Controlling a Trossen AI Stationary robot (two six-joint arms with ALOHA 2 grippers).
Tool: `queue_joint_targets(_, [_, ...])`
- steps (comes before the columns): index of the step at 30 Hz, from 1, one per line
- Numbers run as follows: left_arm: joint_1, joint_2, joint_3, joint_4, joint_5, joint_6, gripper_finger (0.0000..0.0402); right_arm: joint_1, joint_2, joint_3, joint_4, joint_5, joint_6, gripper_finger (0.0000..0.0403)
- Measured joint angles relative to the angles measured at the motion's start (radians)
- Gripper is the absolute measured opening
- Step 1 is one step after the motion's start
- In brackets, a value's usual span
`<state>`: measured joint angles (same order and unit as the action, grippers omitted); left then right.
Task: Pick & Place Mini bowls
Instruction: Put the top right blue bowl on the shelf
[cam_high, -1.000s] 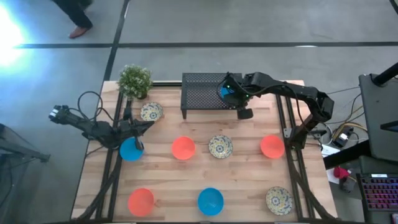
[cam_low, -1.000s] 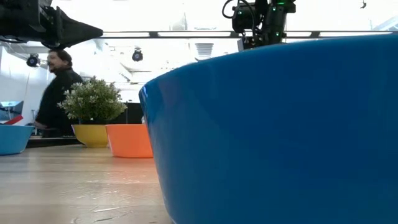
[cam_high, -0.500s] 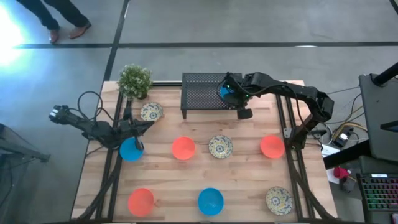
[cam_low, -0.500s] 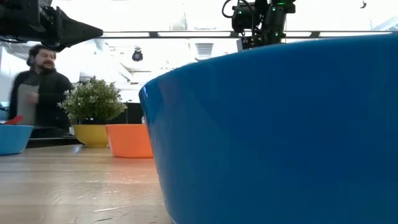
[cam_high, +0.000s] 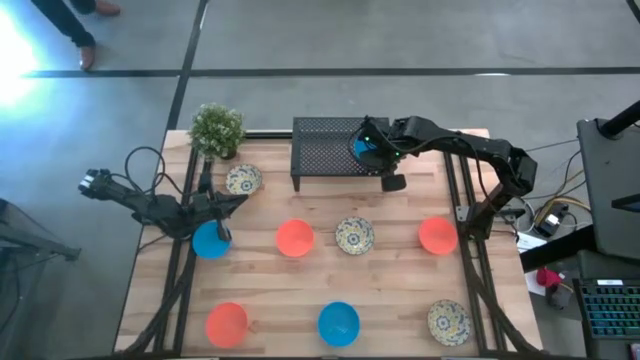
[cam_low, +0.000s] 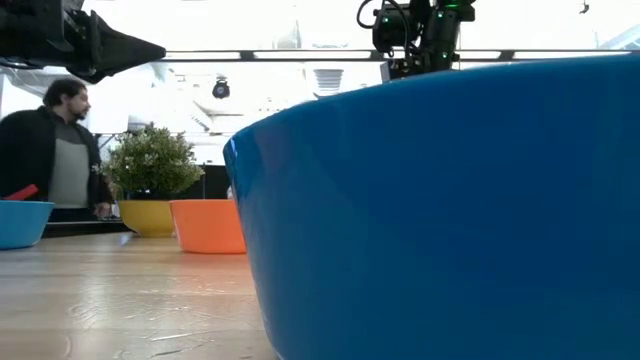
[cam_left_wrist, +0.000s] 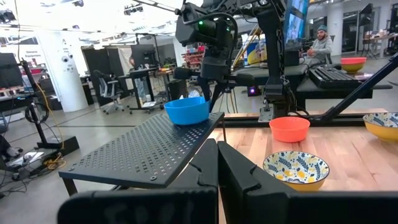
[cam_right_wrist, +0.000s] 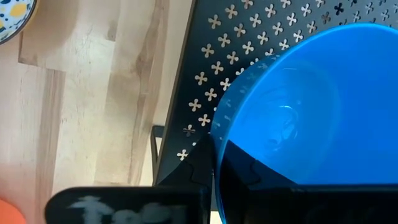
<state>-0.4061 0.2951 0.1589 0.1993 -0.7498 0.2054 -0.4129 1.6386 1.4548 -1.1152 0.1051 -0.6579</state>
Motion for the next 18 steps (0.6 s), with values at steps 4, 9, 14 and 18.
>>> queue_joint_targets(4, [0.000, 0.000, 0.000, 0.000, 0.000, 0.000, 0.0000, 0.000, 0.000, 0.000, 0.000, 0.001, 0.000, 0.0008])
queue_joint_targets(9, [0.000, 0.000, 0.000, 0.000, 0.000, 0.000, 0.0000, 0.000, 0.000, 0.000, 0.005, 0.004, 0.000, 0.0008])
queue_joint_targets(14, [0.000, 0.000, 0.000, 0.000, 0.000, 0.000, 0.0000, 0.000, 0.000, 0.000, 0.008, 0.029, 0.002, 0.0009])
queue_joint_targets(18, [0.000, 0.000, 0.000, 0.000, 0.000, 0.000, 0.0000, 0.000, 0.000, 0.000, 0.008, 0.029, 0.003, 0.0009])
